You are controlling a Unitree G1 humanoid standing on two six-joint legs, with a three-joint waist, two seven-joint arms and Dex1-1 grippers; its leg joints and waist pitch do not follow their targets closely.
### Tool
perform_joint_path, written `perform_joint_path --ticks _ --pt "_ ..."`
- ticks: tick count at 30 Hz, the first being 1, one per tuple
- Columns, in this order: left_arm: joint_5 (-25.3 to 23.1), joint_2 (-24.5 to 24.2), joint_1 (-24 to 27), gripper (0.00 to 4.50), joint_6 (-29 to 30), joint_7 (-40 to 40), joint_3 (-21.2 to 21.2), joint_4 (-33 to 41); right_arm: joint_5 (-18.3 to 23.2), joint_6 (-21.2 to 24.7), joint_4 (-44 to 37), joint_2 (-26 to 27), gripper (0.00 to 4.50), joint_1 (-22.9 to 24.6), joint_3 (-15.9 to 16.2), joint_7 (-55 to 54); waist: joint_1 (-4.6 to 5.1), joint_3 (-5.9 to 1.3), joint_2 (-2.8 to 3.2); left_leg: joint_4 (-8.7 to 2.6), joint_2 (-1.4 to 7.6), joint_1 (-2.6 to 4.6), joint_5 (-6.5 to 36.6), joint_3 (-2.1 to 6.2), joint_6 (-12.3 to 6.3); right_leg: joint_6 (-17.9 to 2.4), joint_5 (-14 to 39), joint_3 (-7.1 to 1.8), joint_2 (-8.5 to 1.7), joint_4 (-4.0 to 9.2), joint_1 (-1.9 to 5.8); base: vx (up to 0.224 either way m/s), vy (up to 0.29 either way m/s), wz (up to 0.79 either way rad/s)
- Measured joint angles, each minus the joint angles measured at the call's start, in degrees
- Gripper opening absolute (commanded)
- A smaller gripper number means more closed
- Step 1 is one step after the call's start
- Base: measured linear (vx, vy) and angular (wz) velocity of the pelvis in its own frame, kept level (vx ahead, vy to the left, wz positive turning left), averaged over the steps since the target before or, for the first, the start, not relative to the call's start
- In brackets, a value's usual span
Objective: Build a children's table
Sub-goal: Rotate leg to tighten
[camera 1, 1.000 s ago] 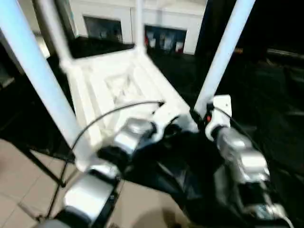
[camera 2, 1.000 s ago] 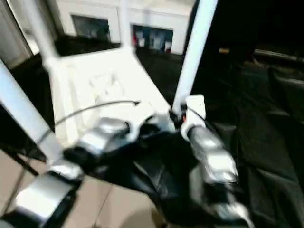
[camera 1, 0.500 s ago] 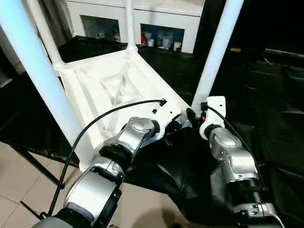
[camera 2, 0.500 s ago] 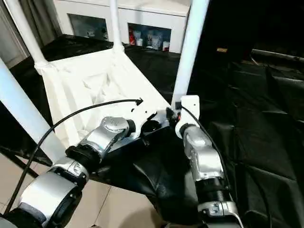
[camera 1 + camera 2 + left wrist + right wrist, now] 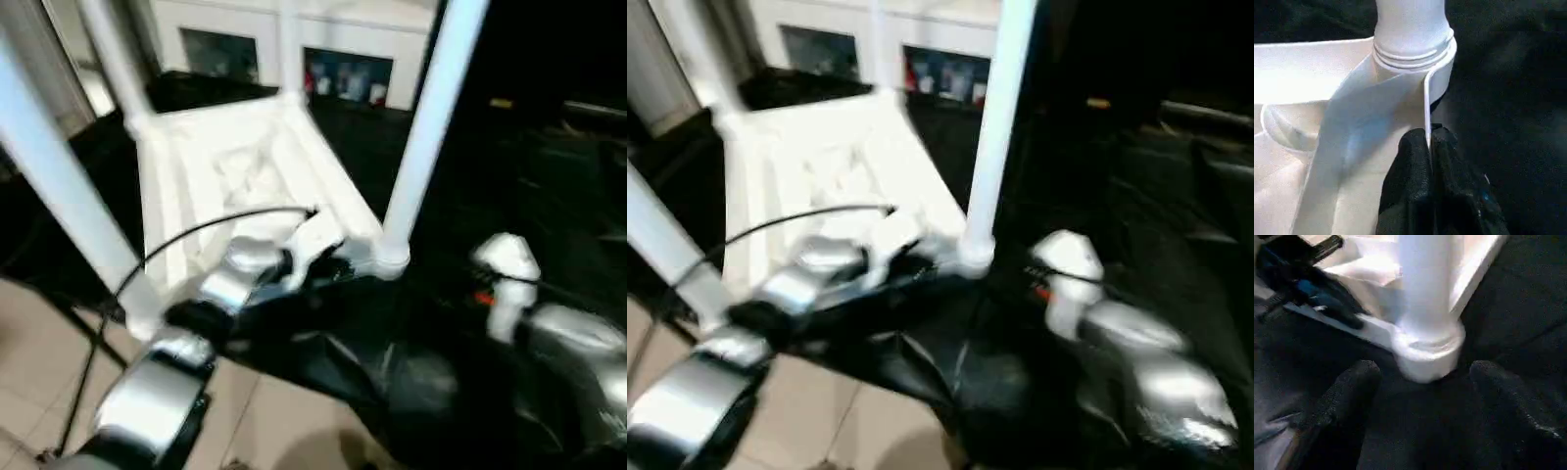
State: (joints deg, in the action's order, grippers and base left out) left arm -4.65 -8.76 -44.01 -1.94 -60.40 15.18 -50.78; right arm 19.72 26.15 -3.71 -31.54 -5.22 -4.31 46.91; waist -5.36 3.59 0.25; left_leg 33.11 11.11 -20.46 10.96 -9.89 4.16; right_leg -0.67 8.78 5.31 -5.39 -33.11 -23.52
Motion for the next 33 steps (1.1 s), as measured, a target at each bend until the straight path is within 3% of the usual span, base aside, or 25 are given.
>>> perform_joint_path --ticks 4,13,17,22,25,33 --pt "0.65 0.40 1.15 0.00 -0.89 -8.54 3.09 2.77 3.00 0.71 -1.70 -4.84 3.27 3.14 -2.23 5.44 -1.86 -0.05 0.15 0.03 0.02 0.15 0.00 -0.37 0.01 0.03 0.02 -0.17 -0.18 0.00 0.14 0.000 0.000 0.00" --pt "1.06 1.21 1.24 0.00 -4.83 -14.35 3.67 2.82 2.85 0.56 2.70 -9.21 3.27 5.30 -10.78 4.00 -1.81 -0.17 0.39 0.18 -0.01 0.14 -0.01 -0.60 0.00 0.37 0.10 -0.41 -0.24 -0.02 0.23 0.000 0.000 0.00" --pt "1.51 1.42 1.23 0.00 -6.10 -16.39 3.71 2.84 2.29 -0.50 4.79 -9.59 3.27 4.94 -12.60 1.09 -1.90 -0.33 0.64 0.18 0.00 0.08 -0.02 -0.54 -0.01 0.41 0.11 -0.32 -0.24 -0.03 0.23 0.000 0.000 0.00" --pt "2.27 1.54 1.23 0.00 -8.10 -19.53 3.73 2.79 1.92 -1.81 5.67 -6.96 3.27 3.38 -13.92 -2.72 -1.94 -0.52 1.04 0.28 0.03 0.01 -0.21 -0.50 -0.31 0.20 -0.02 -0.25 -0.24 -0.05 0.22 0.000 0.000 0.00" --pt "2.84 1.76 1.27 0.00 -9.04 -21.78 4.03 2.89 1.89 -2.05 4.86 -4.12 3.27 3.38 -13.66 -5.20 -2.32 -0.72 1.60 0.45 0.07 -0.13 -0.19 -0.49 -0.36 0.23 0.00 -0.23 -0.24 -0.04 0.21 0.000 0.000 0.00" --pt "2.58 1.90 1.60 0.00 -12.82 -24.35 6.06 2.60 0.14 -3.98 4.83 2.00 3.27 1.72 -13.13 -13.54 -2.70 -0.71 2.24 0.55 0.10 -0.23 -0.15 -0.49 -0.34 0.22 -0.01 -0.21 -0.24 -0.06 0.18 0.000 0.000 0.00"
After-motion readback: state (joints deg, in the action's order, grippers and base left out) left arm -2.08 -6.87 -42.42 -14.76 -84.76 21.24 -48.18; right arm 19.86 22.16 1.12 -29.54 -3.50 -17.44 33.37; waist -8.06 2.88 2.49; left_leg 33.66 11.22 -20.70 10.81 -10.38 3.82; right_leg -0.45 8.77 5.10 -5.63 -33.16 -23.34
